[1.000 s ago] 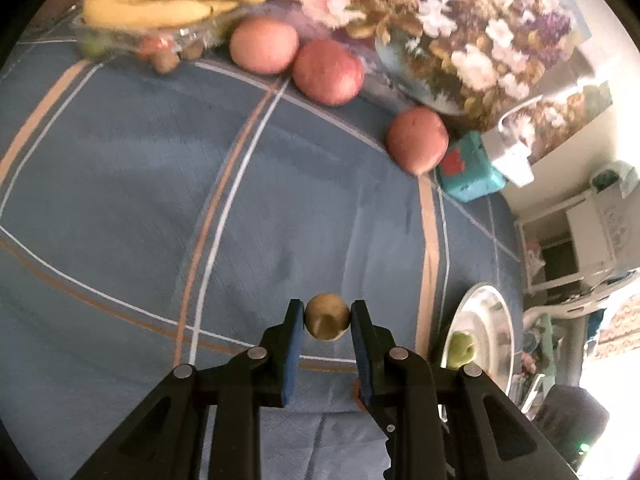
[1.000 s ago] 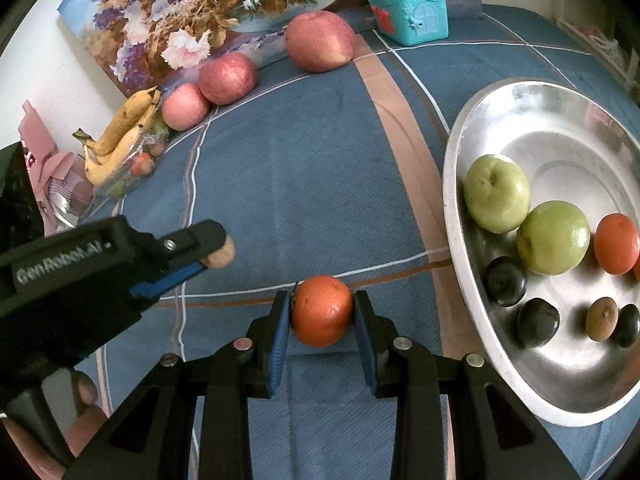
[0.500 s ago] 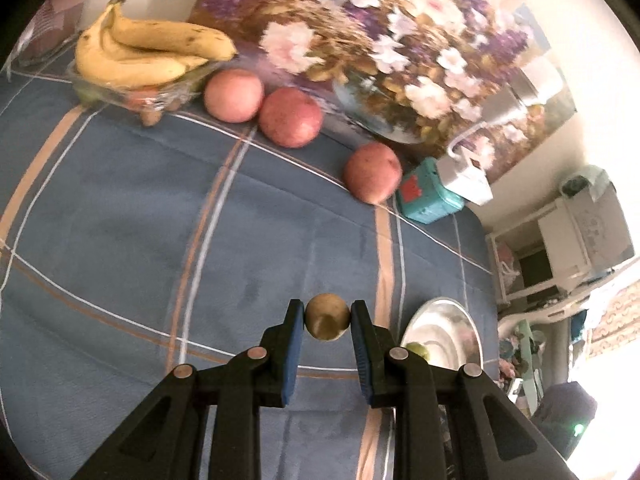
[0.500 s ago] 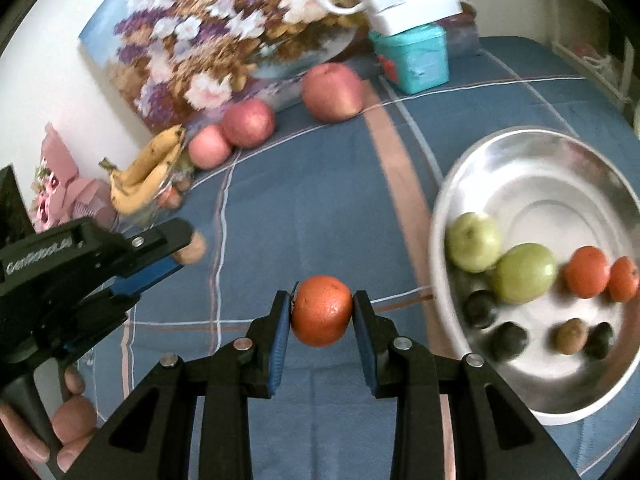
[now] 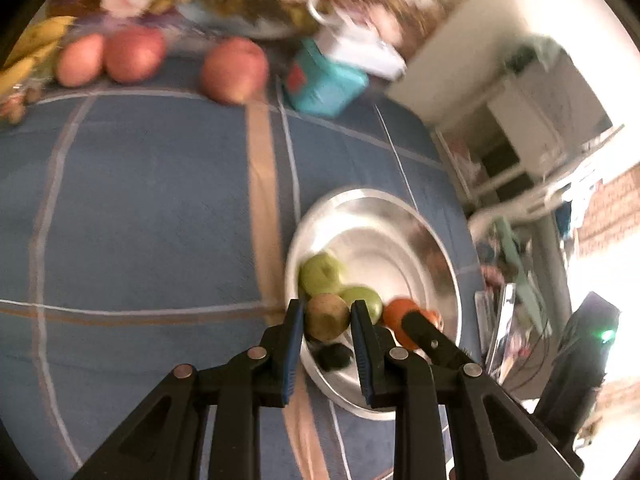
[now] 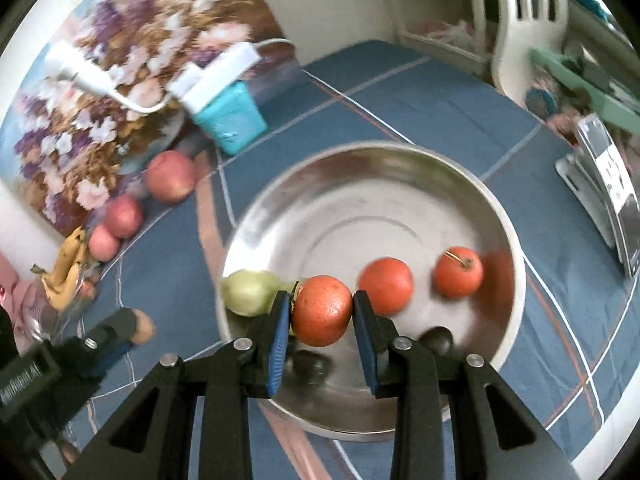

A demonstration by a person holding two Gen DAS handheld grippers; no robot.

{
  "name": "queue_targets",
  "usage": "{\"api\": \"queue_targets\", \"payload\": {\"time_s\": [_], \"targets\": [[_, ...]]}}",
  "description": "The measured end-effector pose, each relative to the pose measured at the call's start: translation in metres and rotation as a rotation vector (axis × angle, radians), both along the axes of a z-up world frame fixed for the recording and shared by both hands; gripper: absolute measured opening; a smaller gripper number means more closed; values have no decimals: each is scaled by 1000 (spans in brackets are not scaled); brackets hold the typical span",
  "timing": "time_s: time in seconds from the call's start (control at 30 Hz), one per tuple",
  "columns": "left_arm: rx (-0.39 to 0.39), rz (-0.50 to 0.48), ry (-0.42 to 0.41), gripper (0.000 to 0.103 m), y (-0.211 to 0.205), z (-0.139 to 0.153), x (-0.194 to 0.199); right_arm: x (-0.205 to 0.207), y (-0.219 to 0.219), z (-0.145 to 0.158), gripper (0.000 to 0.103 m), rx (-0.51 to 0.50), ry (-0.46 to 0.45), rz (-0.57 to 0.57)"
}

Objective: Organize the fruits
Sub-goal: 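Carry the tangerine and kiwi over the steel plate and open both grippers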

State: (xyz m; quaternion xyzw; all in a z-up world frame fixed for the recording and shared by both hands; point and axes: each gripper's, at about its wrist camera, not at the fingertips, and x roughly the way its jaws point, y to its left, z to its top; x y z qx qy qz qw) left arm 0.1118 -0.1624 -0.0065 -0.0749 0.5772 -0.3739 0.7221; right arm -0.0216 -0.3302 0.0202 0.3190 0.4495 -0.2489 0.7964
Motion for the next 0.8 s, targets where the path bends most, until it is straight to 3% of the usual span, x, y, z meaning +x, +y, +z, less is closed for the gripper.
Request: {"api": "queue_targets", "payload": {"time_s": [0.37, 0.7, 0.77, 0.8], "targets": [[75, -68, 49, 27, -26, -24, -24, -12, -8, -12, 34, 35, 48, -22], [102, -17, 29, 33, -6, -19, -25, -18, -5, -9, 34, 36, 38, -19], [145, 28, 5, 51, 6, -17, -24, -18, -2, -6, 35, 26, 33, -12], [165, 52, -3, 70, 13, -17, -22, -18, -1, -4, 35, 20, 34, -7]]}}
